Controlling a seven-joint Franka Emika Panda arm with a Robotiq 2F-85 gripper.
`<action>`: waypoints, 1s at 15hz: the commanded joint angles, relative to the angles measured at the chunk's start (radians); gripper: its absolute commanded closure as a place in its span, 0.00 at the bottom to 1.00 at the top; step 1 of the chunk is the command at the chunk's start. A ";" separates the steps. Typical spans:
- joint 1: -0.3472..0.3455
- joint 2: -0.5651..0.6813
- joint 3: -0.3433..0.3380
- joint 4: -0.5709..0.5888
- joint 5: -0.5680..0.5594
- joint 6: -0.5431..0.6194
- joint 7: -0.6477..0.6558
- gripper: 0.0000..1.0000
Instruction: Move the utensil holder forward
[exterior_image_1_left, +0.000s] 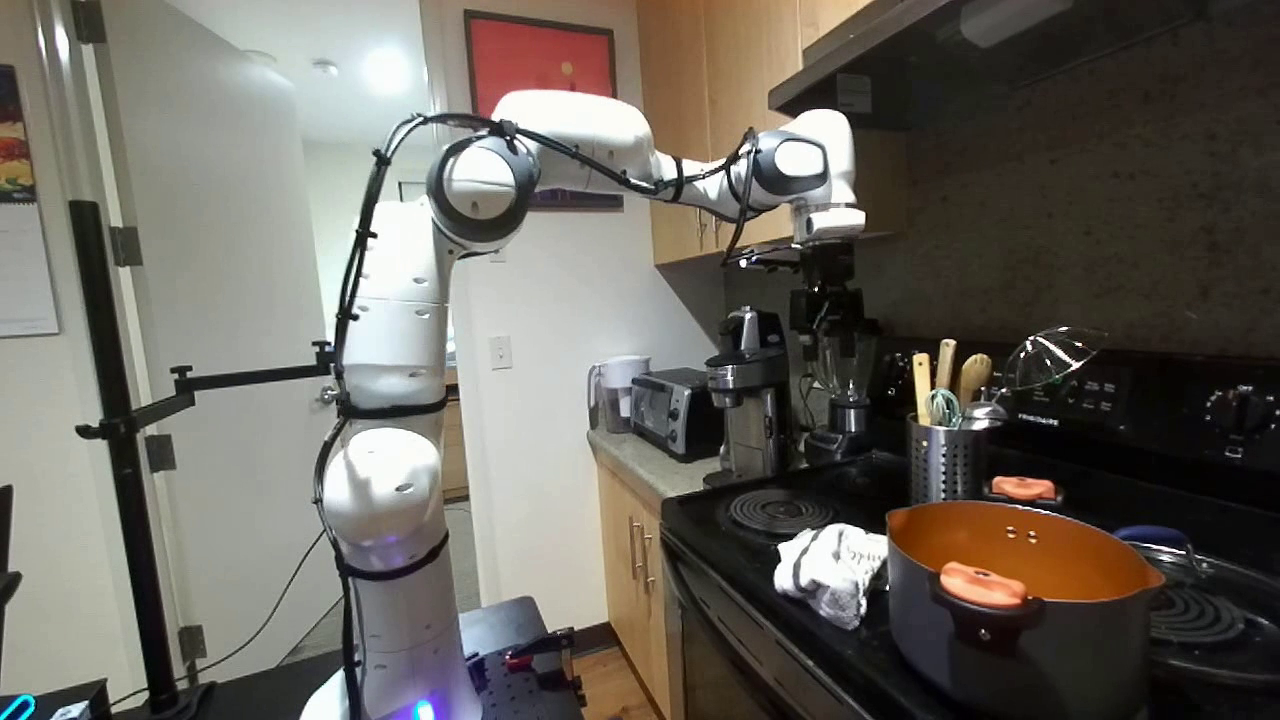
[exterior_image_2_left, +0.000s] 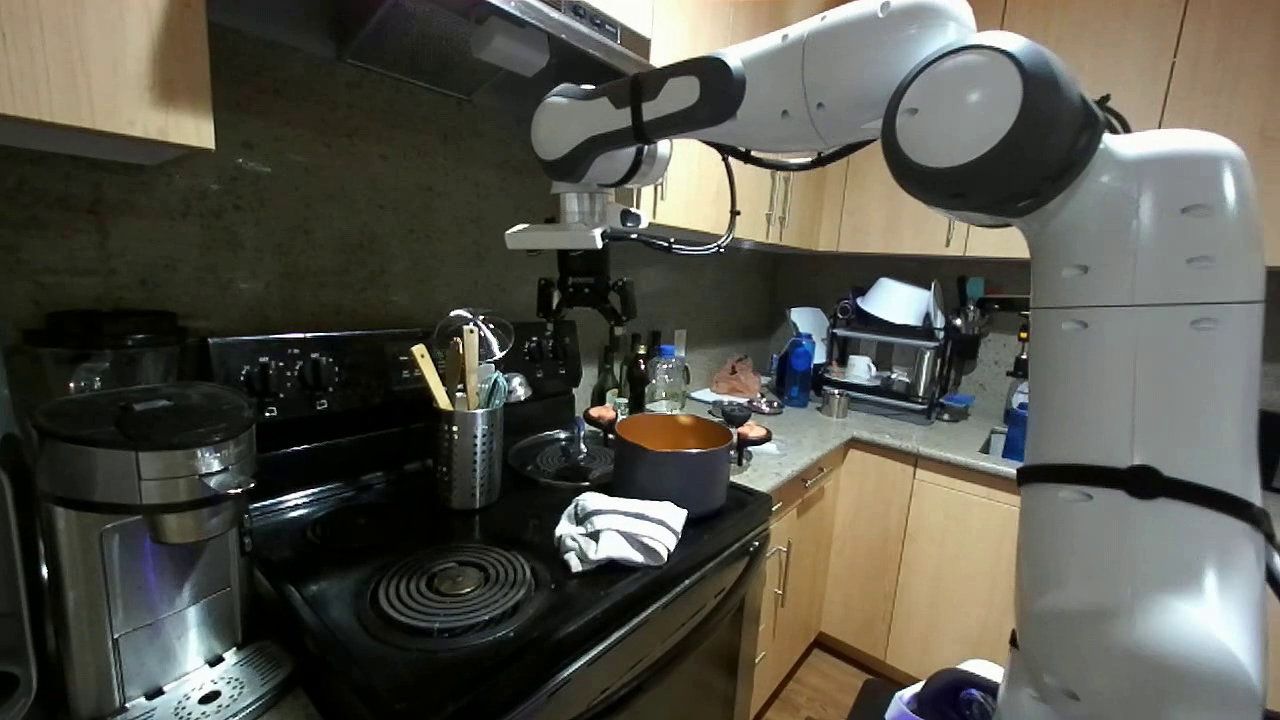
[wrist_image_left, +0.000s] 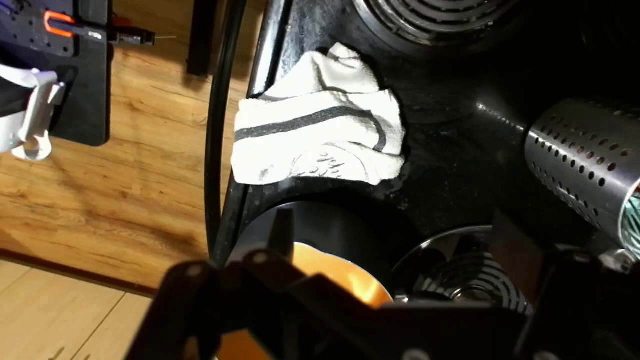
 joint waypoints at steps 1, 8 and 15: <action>0.052 0.157 -0.016 0.200 -0.004 -0.112 0.134 0.00; 0.112 0.399 -0.041 0.493 0.006 -0.239 0.282 0.00; 0.106 0.404 -0.032 0.488 0.000 -0.207 0.260 0.00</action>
